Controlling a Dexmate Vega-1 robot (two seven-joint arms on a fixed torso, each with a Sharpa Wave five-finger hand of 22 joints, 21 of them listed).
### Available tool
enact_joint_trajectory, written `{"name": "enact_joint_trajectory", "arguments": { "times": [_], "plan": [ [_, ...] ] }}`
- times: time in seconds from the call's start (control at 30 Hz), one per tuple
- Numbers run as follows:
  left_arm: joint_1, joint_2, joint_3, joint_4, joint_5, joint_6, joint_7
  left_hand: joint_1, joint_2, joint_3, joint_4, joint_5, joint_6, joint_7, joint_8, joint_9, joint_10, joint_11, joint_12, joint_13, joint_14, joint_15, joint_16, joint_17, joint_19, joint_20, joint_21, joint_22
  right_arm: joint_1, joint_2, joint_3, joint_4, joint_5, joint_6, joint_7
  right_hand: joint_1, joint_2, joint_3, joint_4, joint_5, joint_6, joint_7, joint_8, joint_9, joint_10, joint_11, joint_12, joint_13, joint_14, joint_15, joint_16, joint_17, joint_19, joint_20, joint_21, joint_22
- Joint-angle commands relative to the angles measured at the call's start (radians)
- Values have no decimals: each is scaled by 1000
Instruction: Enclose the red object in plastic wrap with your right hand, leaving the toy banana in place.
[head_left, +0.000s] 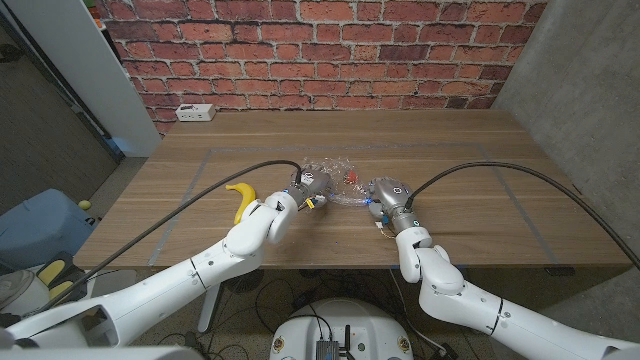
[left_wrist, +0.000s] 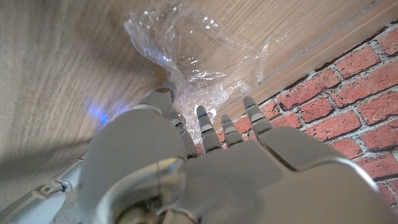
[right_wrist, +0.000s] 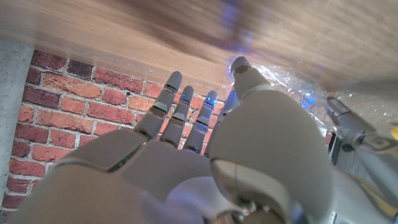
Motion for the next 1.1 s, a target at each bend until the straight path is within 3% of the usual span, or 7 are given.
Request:
{"name": "enact_joint_trajectory", "arguments": {
  "times": [0.03, 0.4, 0.6, 0.9, 1.1],
  "plan": [
    [30, 11, -56, -43, -89, 11, 40, 20, 0, -8, 2, -1, 157, 168, -9, 4, 31, -2, 2, 2, 26, -3, 7, -1, 26, 2, 15, 2, -65, 41, 90, 49, 36, 133, -255, 13, 7, 12, 4, 2, 1, 12, -5, 2, 12, 4, 5, 1, 12, -167, 4, -2, 15, -3, 6, 5],
    [24, 41, -141, -104, -285, 1, 0, 46, 11, -8, 2, 6, 160, 224, -19, 21, 70, -5, 1, 3, 67, 3, 5, -1, 43, 2, 19, 4, -46, 50, 102, 54, 17, 169, -272, 14, 5, 17, 3, 0, 6, 17, -5, 2, 18, -1, 2, 1, 17, -169, -1, -6, 17, -3, 6, 5],
    [1, 60, -161, -120, -364, 4, -23, 61, 21, -4, 4, 13, 154, 257, -17, 42, 79, 8, -6, 4, 77, 6, 1, -1, 40, 10, 17, 6, -22, 62, 99, 82, 14, 192, -268, 15, 5, 21, 3, -1, 7, 19, -6, 3, 20, -5, -1, 1, 19, -169, -5, -8, 16, -2, 6, 5],
    [-77, 94, -167, -124, -481, 10, -129, 70, 35, 2, 15, 20, 133, 269, -12, 75, 59, 30, -25, 8, 62, 24, -9, 0, 26, 15, 13, 9, 34, 86, 93, 127, 20, 223, -242, 12, 3, 25, 4, -3, 7, 18, -7, 4, 20, 1, -6, 2, 18, -166, -11, -10, 15, 0, 5, 4],
    [-153, 100, -171, -65, -609, -10, -204, 77, 42, 9, 20, 27, 116, 282, -2, 103, 66, 48, -28, 11, 76, 36, -5, 1, 24, 15, 14, 12, 89, 105, 77, 172, 23, 239, -205, 7, 3, 28, 7, -5, 6, 12, -9, 5, 12, -1, -14, 2, 12, -163, -17, -11, 10, 3, 2, 4]
  ]
}}
